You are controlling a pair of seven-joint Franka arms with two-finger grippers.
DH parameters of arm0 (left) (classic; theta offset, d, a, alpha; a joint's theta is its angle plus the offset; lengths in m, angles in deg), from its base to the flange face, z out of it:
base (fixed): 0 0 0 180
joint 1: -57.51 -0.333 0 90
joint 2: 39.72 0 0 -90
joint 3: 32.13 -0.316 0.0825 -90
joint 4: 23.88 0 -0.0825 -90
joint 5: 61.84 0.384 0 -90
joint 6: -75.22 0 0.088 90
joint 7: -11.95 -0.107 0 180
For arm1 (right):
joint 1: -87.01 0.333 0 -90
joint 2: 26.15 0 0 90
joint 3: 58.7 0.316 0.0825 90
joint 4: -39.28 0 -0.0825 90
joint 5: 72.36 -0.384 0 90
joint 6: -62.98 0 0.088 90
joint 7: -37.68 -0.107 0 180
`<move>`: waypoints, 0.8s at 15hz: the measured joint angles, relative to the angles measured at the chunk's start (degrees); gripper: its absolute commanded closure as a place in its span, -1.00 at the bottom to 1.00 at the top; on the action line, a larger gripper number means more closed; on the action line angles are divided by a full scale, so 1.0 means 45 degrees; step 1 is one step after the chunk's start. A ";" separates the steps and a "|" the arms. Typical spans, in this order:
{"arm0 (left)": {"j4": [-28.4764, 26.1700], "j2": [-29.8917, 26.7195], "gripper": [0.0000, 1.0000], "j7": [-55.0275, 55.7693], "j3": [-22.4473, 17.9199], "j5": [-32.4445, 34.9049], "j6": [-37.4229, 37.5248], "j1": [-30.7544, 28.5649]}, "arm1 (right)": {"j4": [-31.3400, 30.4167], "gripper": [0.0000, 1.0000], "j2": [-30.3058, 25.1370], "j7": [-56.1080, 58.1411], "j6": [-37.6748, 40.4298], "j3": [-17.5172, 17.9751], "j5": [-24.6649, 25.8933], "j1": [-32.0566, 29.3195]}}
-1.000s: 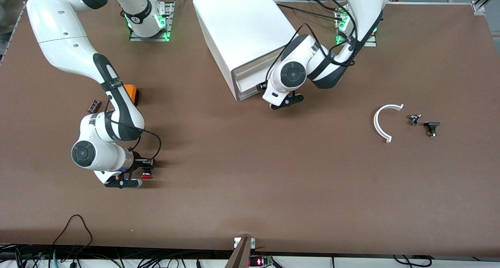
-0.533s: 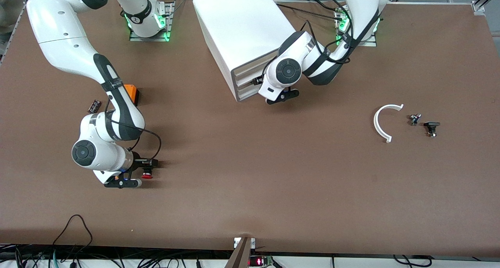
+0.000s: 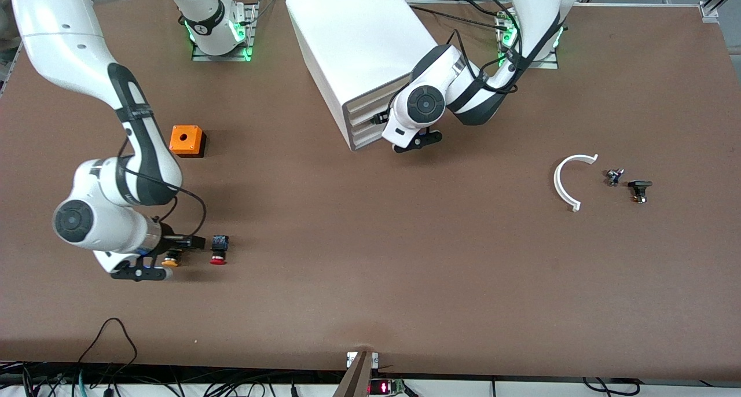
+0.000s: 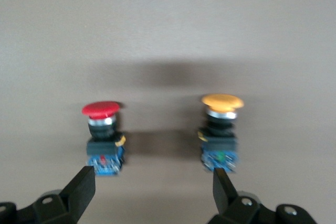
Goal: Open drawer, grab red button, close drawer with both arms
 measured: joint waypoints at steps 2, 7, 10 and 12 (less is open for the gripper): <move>0.0069 -0.0007 -1.00 -0.0005 0.0000 0.0000 0.0001 -0.0036 | -0.0280 -0.99 -0.0877 0.0111 0.0716 -0.0127 0.0000 -0.0005; 0.1710 -0.0166 -1.00 -0.0031 -0.0083 0.0439 0.1549 -0.0506 | -0.1044 -0.99 -0.3696 0.0115 0.2832 -0.0130 0.0000 0.0002; 0.3068 -0.0250 -1.00 -0.0260 -0.0084 0.1477 0.3258 -0.0995 | -0.1391 -0.99 -0.5297 0.0196 0.3918 -0.0125 -0.0003 0.0004; 0.3860 -0.0286 -1.00 -0.1023 -0.0093 0.1953 0.4228 -0.1351 | -0.1512 -0.99 -0.6169 0.0544 0.4600 -0.0126 -0.0004 0.0004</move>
